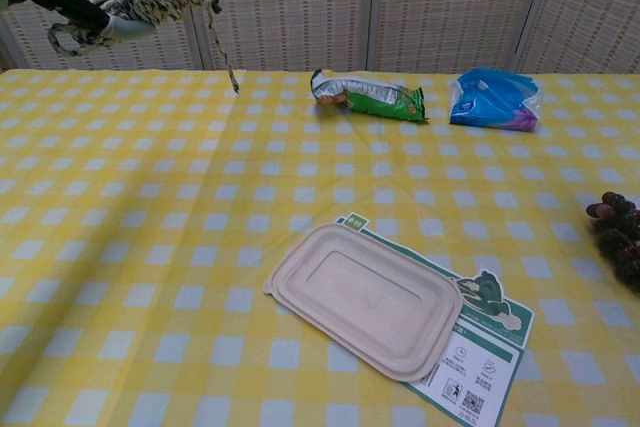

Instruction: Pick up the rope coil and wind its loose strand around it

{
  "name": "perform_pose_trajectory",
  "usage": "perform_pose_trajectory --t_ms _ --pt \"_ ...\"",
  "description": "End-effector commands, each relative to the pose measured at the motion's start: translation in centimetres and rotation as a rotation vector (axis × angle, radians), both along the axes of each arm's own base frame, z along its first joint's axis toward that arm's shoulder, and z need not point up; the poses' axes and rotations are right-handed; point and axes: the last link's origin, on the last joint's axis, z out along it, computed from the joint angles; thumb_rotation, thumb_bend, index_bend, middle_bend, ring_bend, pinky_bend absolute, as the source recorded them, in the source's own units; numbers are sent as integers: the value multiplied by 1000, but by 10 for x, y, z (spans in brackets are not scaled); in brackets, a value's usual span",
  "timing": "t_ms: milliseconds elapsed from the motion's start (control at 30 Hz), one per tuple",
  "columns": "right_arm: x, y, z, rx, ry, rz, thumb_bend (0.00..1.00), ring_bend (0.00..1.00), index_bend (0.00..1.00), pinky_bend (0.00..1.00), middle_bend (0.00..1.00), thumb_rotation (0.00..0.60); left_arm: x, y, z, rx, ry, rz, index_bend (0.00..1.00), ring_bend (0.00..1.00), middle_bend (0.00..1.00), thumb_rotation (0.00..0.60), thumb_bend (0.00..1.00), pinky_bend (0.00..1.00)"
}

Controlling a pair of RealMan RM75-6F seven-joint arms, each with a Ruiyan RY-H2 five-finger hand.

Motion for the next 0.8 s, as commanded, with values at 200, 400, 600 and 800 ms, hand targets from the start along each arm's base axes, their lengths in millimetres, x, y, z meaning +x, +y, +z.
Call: perform_pose_trajectory --t_ms 200,400,600,800 --pt "-68 45 13 -49 67 -76 374 173 132 217 282 600 -10 3 7 12 5 20 783 584 768 600 246 446" --pt "-91 66 18 -97 47 -108 383 173 161 217 282 600 -14 2 11 19 7 26 783 584 767 600 246 446" --pt "-114 88 18 -125 58 -171 390 173 170 217 283 600 -17 2 14 27 8 34 783 584 768 600 246 446" --pt "-135 105 18 -139 53 -258 393 173 174 217 283 600 -18 2 16 36 5 36 783 583 768 600 246 446"
